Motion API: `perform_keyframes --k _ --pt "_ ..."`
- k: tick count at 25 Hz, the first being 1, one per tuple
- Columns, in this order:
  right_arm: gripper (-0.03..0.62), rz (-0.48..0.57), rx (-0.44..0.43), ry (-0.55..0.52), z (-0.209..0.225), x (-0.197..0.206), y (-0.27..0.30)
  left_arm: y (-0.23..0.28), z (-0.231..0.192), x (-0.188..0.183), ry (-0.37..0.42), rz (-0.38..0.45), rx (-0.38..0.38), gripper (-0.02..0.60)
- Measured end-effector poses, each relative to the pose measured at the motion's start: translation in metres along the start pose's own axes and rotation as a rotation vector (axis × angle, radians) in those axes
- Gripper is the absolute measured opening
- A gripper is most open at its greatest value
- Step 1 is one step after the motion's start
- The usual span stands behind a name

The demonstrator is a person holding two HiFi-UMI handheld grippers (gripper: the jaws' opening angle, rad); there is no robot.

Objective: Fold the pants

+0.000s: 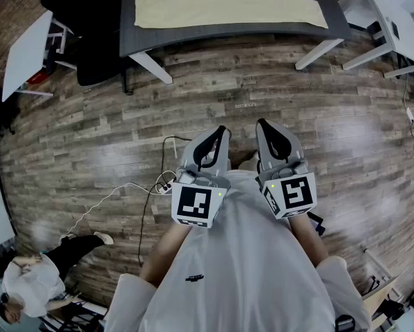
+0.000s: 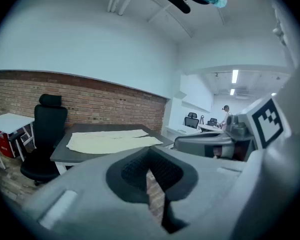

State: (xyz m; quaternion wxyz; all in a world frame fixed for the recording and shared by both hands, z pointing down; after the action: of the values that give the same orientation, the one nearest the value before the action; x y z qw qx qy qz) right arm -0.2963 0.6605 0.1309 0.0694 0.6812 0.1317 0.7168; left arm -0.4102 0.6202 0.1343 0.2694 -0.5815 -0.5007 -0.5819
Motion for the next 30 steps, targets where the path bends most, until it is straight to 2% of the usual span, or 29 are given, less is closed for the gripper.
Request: perform_keyframes --k 4,8,18,24,30 --pt "0.000 -0.012 0.005 -0.002 -0.012 0.001 0.005 -0.009 -0.009 0.001 -0.003 0.001 0.011 0.003" --pt "-0.002 -0.016 -0.007 0.046 -0.019 0.000 0.014 -0.017 -0.027 0.005 -0.042 0.012 0.006 0.003" --pt "0.003 -0.075 0.065 0.074 0.010 0.007 0.025 -0.019 -0.054 0.020 -0.084 -0.032 -0.010 0.003" --pt "0.003 -0.101 0.061 0.098 0.031 0.007 0.054 0.004 -0.069 0.018 -0.104 -0.070 -0.023 0.003" --pt "0.003 -0.103 0.030 0.118 0.064 -0.009 0.112 0.054 -0.104 -0.006 -0.087 -0.104 -0.048 0.003"
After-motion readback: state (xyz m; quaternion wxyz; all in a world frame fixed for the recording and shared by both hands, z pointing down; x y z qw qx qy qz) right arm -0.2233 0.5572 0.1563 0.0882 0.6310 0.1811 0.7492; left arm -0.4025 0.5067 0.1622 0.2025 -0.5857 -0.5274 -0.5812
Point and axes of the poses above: the fingertips, and each gripper's own axes: y forward along the fingers, z to its right, x out of its underside, the point moved 5 cm from there along -y, backward along the fingers, and after that the axes turned 9 degrees about x, right-handed, at the moved point
